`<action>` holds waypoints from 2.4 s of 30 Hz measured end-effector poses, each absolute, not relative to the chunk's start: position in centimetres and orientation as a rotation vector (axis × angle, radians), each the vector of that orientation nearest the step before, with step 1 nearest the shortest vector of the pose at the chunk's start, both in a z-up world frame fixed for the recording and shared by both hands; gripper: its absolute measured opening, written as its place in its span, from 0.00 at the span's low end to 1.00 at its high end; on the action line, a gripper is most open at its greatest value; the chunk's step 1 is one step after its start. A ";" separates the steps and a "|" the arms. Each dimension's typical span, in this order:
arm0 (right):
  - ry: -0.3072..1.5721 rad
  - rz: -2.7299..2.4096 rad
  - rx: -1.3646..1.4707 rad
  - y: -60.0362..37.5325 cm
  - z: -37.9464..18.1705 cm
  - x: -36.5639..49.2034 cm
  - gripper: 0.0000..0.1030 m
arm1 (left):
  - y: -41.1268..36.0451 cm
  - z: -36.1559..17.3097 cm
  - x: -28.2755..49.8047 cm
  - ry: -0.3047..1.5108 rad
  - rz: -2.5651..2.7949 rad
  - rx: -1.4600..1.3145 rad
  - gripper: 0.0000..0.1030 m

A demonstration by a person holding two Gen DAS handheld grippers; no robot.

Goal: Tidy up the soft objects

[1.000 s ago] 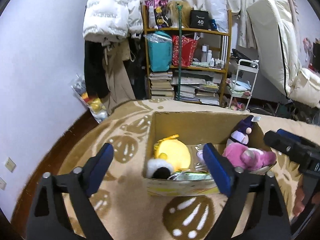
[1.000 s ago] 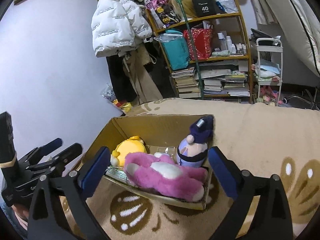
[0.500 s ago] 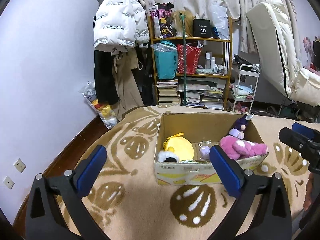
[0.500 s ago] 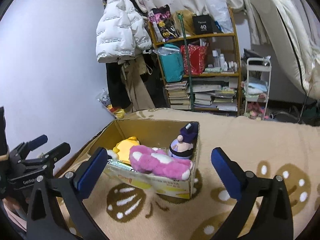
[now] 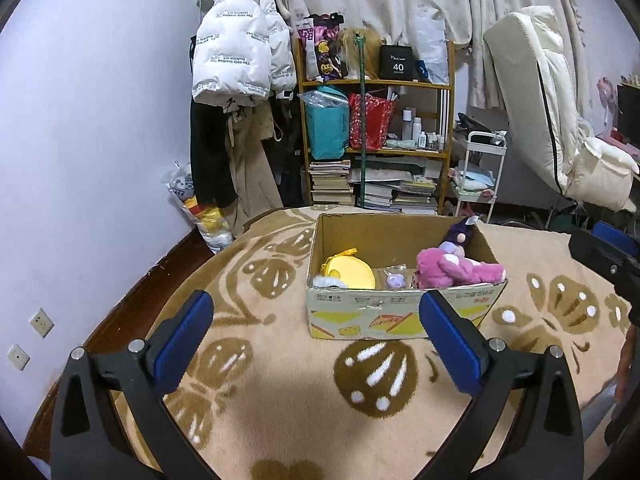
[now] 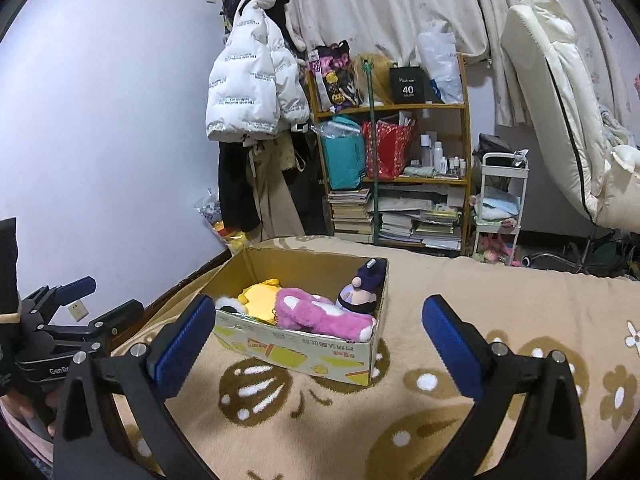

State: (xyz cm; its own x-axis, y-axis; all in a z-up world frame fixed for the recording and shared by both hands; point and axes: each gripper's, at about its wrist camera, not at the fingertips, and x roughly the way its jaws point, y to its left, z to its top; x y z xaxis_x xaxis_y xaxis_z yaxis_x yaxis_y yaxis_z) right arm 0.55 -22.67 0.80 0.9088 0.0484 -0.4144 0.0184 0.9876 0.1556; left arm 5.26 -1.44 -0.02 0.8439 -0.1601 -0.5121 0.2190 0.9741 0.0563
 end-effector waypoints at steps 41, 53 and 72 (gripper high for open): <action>0.446 -0.102 0.127 -23.3 -1.2 0.3 1.00 | -1.9 -0.9 4.2 0.457 -0.195 0.159 0.99; 0.463 -0.108 0.135 -23.5 -1.7 0.7 1.00 | -1.8 -1.0 4.3 0.451 -0.199 0.156 0.99; 0.469 -0.117 0.132 -23.5 -1.8 0.7 1.00 | -1.8 -1.2 4.2 0.452 -0.195 0.155 0.99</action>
State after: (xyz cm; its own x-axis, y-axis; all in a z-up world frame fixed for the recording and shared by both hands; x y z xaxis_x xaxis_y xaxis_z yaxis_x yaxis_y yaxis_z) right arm 0.71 -23.51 -1.85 0.8858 -0.0817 -0.4568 0.1425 0.9847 0.1002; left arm 4.22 -1.75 -1.18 0.8813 -0.1521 -0.4474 0.2208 0.9696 0.1055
